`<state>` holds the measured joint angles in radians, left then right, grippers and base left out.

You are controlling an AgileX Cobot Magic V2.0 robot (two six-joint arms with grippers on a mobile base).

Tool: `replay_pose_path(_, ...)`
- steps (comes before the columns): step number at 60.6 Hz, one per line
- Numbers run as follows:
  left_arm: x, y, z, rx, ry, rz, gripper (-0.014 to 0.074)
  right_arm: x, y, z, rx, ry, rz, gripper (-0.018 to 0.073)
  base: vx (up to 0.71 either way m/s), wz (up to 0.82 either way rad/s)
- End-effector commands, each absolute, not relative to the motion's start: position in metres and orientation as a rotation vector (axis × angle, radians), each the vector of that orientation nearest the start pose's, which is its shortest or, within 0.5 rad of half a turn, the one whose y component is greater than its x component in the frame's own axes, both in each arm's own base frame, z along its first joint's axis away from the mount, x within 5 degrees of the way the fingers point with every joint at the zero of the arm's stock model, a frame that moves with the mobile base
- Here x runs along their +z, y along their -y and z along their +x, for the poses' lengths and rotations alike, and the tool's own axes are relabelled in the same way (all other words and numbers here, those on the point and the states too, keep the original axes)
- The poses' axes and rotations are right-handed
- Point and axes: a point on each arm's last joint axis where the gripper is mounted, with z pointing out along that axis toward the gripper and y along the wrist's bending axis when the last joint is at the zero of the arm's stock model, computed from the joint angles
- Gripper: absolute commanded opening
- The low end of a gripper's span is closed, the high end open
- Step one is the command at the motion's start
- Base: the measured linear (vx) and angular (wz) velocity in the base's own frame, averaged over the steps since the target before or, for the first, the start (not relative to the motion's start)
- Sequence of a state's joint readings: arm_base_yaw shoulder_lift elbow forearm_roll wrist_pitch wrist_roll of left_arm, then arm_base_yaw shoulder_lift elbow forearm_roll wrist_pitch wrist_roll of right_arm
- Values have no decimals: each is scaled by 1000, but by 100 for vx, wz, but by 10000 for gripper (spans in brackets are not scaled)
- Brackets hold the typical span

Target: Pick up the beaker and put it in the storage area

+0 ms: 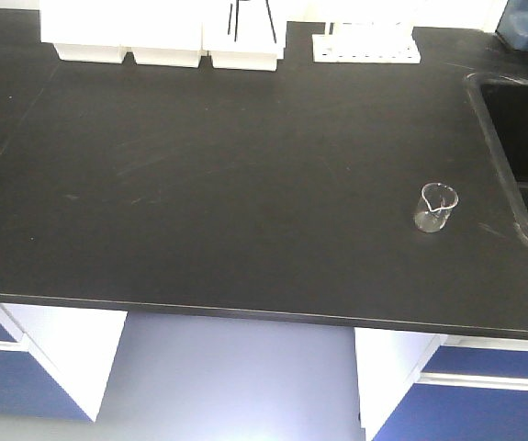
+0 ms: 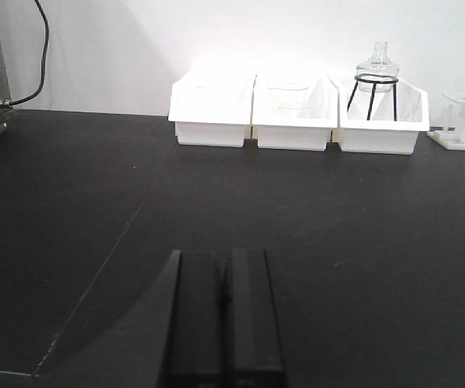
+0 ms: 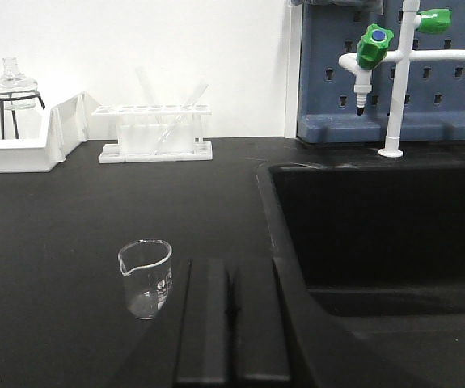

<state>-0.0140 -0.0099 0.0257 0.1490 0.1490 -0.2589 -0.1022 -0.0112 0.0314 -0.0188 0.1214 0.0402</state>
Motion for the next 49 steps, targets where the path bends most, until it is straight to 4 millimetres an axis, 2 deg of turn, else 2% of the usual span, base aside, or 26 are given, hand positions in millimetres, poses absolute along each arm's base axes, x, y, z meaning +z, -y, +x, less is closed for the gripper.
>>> replay_pose_path(1, 193, 0, 56, -105, -1570, -86, -8, 197, 6, 56, -72, -1542, 97, -3, 0, 0)
replay_pose_path(28, 193, 0, 56, -105, -1570, -86, -8, 197, 6, 56, -72, -1542, 97, -3, 0, 0)
replay_pose_path(35, 193, 0, 56, -105, -1570, -86, -8, 197, 6, 56, -119, -1541, 54, -3, 0, 0)
replay_pose_path(49, 193, 0, 56, -105, -1570, -86, -8, 209, 5, 55, -130, -1423, 30, -3, 0, 0)
